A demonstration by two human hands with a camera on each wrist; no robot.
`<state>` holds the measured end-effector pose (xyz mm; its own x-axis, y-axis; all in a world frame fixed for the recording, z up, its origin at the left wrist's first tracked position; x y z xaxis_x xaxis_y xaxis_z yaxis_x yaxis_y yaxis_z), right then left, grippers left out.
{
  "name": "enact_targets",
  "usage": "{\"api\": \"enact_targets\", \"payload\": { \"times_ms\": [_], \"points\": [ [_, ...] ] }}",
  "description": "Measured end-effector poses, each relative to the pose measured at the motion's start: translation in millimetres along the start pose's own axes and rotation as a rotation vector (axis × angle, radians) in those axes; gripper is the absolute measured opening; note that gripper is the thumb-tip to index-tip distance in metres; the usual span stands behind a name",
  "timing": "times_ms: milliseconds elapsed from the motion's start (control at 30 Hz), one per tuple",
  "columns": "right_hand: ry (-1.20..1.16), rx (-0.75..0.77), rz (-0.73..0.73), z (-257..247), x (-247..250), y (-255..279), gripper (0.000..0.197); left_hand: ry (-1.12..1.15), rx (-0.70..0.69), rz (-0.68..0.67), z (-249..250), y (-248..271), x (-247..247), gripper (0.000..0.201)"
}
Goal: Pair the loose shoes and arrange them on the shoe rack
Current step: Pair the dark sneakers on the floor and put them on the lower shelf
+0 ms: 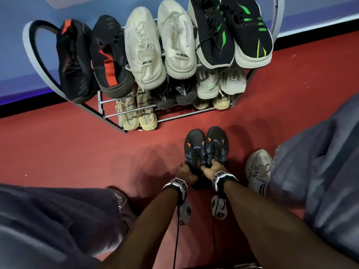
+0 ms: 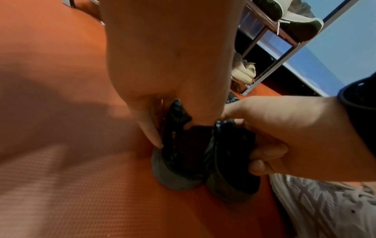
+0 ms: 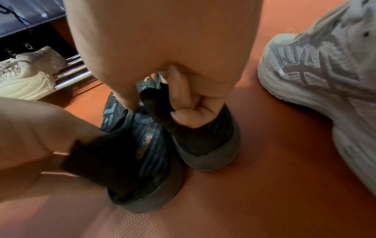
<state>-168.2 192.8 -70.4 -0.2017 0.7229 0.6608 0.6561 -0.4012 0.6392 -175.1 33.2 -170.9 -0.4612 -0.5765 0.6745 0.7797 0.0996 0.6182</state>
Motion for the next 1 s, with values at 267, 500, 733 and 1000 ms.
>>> {"api": "enact_targets", "payload": {
  "times_ms": [267,500,733,1000],
  "points": [
    [0.067,0.071,0.019,-7.4,-16.7,1.5,0.056,0.137,0.047,-0.047,-3.2,24.9,36.9,0.066],
    [0.076,0.151,-0.027,-10.6,-40.1,7.9,0.043,0.205,0.084,-0.013,-11.5,43.1,53.9,0.063],
    [0.074,0.387,-0.03,-21.6,-60.4,27.3,0.041,0.178,0.186,0.088,-35.0,67.0,88.4,0.046],
    [0.252,0.498,-0.081,-38.3,-71.8,36.8,0.05,0.159,0.159,0.111,-52.9,76.2,84.6,0.064]
  ]
}}
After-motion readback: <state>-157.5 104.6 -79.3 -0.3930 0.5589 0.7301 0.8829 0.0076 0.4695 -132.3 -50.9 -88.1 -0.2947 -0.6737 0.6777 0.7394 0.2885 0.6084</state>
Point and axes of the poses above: each hand's wrist, its own y-axis away from the middle knuckle, its own x-axis out of the back of the hand, z = x × y, the point moved 3 cm from there along -y, towards the middle knuckle, and after that the axes turned 12 degrees about z, right-handed, at the moved point
